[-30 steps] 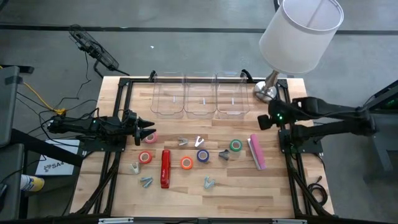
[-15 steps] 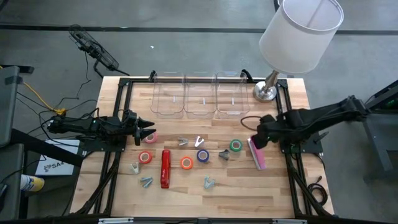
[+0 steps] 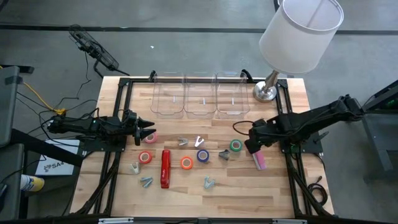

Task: Pick and place Stapler, Stapler remover, tape
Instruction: Put the pink stapler into the right transparent bin

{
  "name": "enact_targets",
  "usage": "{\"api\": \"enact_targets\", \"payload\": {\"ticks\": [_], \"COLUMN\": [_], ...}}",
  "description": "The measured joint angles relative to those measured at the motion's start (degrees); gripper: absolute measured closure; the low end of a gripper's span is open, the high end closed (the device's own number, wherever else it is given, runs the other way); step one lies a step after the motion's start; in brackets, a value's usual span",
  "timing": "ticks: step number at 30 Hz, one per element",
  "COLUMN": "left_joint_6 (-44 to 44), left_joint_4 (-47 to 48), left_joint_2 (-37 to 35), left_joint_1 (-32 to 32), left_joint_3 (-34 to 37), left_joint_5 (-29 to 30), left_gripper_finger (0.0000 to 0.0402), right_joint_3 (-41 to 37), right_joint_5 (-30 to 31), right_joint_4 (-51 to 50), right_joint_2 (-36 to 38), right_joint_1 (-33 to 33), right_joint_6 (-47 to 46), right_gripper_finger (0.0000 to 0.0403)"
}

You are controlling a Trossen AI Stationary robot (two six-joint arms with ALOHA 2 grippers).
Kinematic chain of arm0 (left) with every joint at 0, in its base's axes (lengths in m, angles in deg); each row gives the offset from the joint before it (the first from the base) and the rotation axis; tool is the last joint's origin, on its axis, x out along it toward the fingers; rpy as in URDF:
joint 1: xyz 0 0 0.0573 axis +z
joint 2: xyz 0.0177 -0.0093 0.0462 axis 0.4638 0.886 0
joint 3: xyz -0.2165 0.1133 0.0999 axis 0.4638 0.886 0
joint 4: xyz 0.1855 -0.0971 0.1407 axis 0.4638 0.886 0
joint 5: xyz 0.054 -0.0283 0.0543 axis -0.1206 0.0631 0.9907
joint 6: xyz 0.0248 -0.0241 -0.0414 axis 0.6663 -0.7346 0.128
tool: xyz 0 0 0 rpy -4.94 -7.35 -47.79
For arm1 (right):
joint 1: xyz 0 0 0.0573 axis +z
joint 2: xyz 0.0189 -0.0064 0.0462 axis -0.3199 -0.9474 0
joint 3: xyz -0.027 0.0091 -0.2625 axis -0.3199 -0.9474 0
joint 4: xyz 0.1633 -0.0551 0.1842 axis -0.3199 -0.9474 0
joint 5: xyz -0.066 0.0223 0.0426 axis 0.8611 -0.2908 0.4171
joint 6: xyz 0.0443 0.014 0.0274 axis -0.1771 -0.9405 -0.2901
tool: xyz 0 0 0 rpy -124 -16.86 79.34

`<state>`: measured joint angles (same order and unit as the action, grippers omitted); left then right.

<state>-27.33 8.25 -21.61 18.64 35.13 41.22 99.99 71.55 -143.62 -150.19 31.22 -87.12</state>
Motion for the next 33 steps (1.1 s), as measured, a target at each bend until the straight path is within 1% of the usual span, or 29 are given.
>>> {"api": "enact_targets", "payload": {"ticks": [3,5,10,16,23,30,33], "left_joint_6": [0.01,0.0,0.0,0.01,-0.01,-0.01,-0.01], "left_joint_4": [0.0,0.0,0.0,0.0,0.0,0.0,0.0], "left_joint_2": [0.02,0.01,0.0,0.01,0.01,0.0,0.0], "left_joint_1": [0.0,-0.01,-0.02,-0.01,-0.01,0.0,-0.01], "left_joint_3": [0.01,0.0,-0.01,-0.01,0.01,0.01,-0.01], "left_joint_5": [0.0,0.0,0.0,0.0,0.0,0.0,0.0], "left_gripper_finger": [0.0172,0.0172,0.0172,0.0172,0.0172,0.0172,0.0172], "right_joint_3": [0.0,0.0,0.0,0.0,-1.17,-5.06,-6.98], "right_joint_5": [4.4,5.72,3.81,3.88,-0.96,-1.33,-2.71], "right_joint_4": [-0.57,-0.06,1.23,0.47,0.99,7.22,9.24], "right_joint_2": [-0.93,-1.48,-1.87,-1.87,-1.87,-1.87,-1.87], "right_joint_1": [-0.01,-0.03,0.0,-0.02,-0.02,0.09,0.35], "right_joint_6": [-3.24,-3.45,-1.75,-2.23,-1.95,-1.96,-2.0], "right_gripper_finger": [0.0124,0.0124,0.0124,0.0124,0.0124,0.0124,0.0124]}}
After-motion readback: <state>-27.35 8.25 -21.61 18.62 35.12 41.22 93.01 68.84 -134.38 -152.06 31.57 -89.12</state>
